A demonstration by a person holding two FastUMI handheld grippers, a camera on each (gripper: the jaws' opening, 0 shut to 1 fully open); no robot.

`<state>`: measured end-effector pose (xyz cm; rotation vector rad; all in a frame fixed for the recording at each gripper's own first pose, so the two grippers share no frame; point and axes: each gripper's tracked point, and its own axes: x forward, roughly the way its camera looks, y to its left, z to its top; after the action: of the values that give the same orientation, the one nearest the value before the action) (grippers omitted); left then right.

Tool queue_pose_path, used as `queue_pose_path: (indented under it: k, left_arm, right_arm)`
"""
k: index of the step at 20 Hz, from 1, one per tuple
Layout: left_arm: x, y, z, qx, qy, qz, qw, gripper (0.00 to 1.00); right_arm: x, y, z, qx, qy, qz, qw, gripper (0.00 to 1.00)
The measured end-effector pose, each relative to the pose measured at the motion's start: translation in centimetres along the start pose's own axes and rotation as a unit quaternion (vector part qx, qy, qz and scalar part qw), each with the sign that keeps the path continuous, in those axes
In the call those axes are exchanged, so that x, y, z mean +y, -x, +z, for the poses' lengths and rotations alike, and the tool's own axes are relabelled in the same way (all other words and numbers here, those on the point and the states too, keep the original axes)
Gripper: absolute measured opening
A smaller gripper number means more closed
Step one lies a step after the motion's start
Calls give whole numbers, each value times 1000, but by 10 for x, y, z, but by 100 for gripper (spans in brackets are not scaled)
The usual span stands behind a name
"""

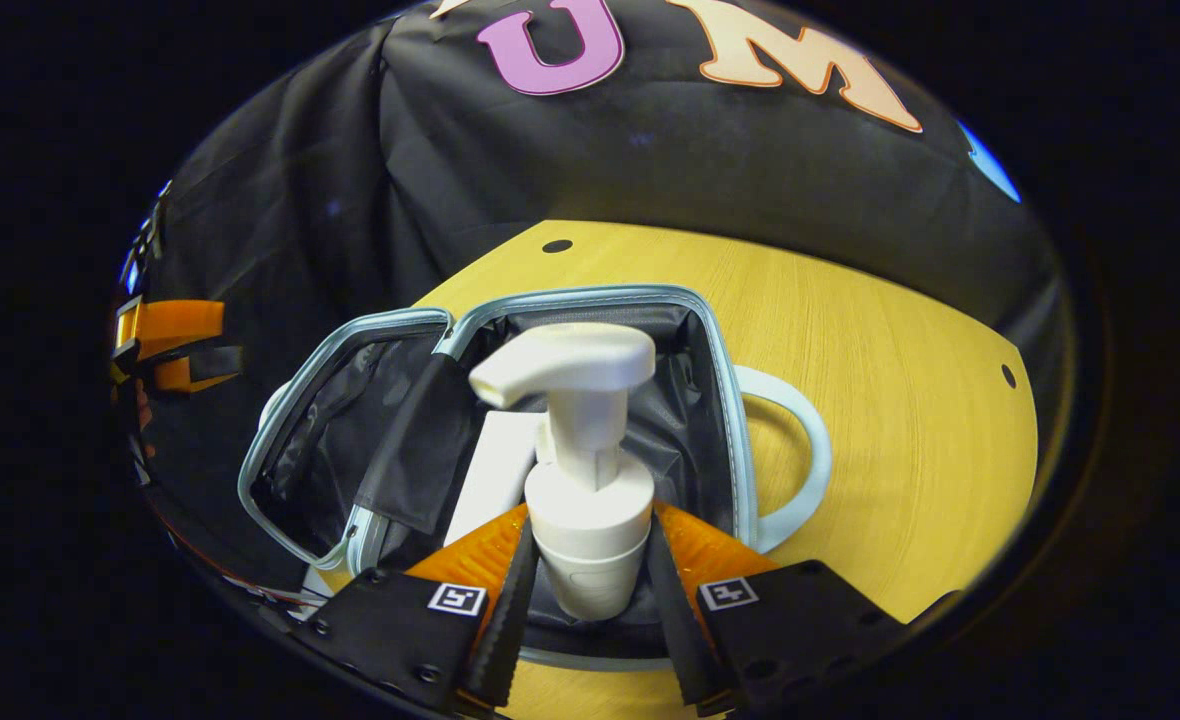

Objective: First open the suitcase, pack the skin care products into it, and then close the suitcase.

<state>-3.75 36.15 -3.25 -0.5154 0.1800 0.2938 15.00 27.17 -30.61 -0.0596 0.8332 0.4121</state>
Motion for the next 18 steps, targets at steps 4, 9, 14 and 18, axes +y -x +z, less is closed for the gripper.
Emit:
queue_pose_path:
  k: [4,9,14,18]
  left_arm:
    - [98,20,9,-24,41,84,995,88]
    - [160,0,-16,8,84,129,988,88]
    - [174,-28,-41,50,121,125,983,88]
    - [177,-45,-51,70,153,119,979,72]
  right_arm:
    - [-2,7,27,-50,-25,11,998,84]
    - [-25,58,63,-125,-55,4,991,98]
    - [-76,121,76,-181,-103,-50,977,98]
    - [-113,156,67,-196,-123,-97,968,98]
